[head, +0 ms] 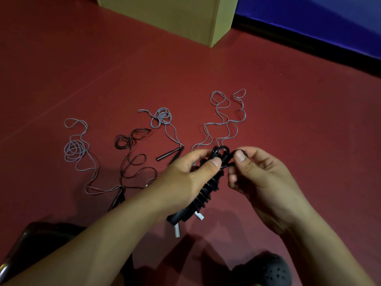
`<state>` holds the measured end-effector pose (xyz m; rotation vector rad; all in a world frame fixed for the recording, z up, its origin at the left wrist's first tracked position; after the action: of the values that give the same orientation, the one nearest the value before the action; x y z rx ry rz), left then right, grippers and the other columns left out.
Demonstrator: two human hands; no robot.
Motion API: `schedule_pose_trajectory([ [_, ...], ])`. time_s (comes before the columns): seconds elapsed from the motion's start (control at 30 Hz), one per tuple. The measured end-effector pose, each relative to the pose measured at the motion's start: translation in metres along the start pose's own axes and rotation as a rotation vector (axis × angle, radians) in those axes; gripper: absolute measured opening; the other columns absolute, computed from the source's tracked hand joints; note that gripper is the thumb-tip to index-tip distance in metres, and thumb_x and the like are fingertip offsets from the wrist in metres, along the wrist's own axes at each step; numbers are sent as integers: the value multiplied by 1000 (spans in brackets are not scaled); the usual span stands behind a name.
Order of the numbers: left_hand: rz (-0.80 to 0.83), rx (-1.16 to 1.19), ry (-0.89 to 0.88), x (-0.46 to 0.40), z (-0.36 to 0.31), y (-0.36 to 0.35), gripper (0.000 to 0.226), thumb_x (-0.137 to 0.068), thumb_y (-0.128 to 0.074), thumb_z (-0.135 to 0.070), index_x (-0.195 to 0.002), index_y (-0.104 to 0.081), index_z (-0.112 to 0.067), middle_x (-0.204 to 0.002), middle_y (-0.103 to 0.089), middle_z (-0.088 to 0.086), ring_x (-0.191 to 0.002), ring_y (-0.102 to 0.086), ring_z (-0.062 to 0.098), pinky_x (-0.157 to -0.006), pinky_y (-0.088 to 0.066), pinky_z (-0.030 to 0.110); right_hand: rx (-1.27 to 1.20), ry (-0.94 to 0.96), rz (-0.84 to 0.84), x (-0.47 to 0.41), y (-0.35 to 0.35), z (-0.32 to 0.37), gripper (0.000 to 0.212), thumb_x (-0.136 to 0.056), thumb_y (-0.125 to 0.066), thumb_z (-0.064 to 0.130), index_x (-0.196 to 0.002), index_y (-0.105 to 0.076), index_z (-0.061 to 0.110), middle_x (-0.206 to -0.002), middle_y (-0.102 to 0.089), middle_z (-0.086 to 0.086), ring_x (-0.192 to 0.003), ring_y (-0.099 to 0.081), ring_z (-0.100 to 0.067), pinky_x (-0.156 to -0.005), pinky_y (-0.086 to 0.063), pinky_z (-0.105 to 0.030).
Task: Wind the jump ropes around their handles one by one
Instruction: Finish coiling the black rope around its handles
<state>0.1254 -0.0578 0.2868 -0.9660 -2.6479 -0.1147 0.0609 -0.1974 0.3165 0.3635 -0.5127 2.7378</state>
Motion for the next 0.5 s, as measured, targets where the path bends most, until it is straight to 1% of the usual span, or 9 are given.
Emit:
schedule_pose_trajectory([
  [0.1, -10, 35, -17, -3, 2, 2, 32, -78, -61, -57, -104, -70, -38, -95, -73, 5, -83, -68, 21, -79, -54, 47, -27, -21, 30, 1, -5, 0, 16, -76, -64, 31, -78, -71, 17, -69, -64, -11, -56, -59, -17, -58, -54, -25],
  [0.17, -23, 19, -20, -5, 5, 3, 39, -76, -61, -61, -103, -70, -34, -98, -72, 9, -87, -68, 25, -82, -53, 49, -46, -34, 29, 1, -6, 0, 23, -78, -62, 32, -88, -69, 13, -69, -65, -13, -56, -61, -18, -58, -54, -26],
  [0.23, -31, 11, -50, -7, 6, 3, 42, -76, -61, -61, -104, -69, -32, -102, -72, 14, -96, -68, 35, -93, -51, 56, -50, -41, 11, -1, -6, -1, 30, -79, -60, 30, -100, -65, 9, -67, -64, -13, -54, -59, -19, -58, -53, -27],
  [0.27, -31, -7, -69, -7, 5, 3, 41, -77, -61, -61, -105, -69, -32, -102, -72, 14, -99, -67, 39, -95, -49, 60, -44, -38, 1, -1, -5, -1, 31, -80, -60, 29, -103, -64, 9, -65, -63, -13, -53, -58, -20, -57, -53, -27],
  [0.3, -28, -42, -88, -7, 5, 2, 41, -78, -60, -60, -106, -68, -31, -100, -72, 14, -100, -67, 40, -94, -49, 62, -37, -31, -8, -2, -5, -1, 29, -81, -59, 28, -102, -63, 9, -62, -61, -12, -51, -56, -20, -55, -52, -27],
  [0.37, -10, -119, -118, -4, 3, 0, 41, -82, -57, -59, -108, -66, -28, -98, -72, 13, -96, -67, 37, -90, -51, 61, -36, -13, -17, -2, -5, -2, 23, -82, -59, 26, -98, -62, 10, -56, -57, -11, -48, -52, -19, -50, -49, -26],
  [0.43, 17, -177, -139, 0, 1, -3, 41, -84, -54, -58, -107, -65, -26, -95, -72, 10, -92, -68, 33, -87, -52, 58, -34, -1, -13, -2, -5, -1, 24, -82, -59, 25, -100, -61, 9, -52, -52, -9, -45, -45, -18, -46, -45, -26],
  [0.5, 28, -200, -147, 3, -1, -5, 39, -82, -52, -59, -105, -64, -29, -90, -71, 8, -84, -67, 30, -81, -53, 57, -15, 5, 1, -2, -5, -1, 27, -82, -58, 26, -101, -62, 6, -51, -49, -7, -44, -41, -18, -46, -42, -25],
])
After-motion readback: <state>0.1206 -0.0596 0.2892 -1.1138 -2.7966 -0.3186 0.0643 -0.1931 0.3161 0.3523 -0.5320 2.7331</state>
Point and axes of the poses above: each hand's wrist, its own x-axis away from the middle knuckle, its own y-axis out of the back of the hand, z = x × y, the point moved 3 cm from there along -x, towards the middle knuckle
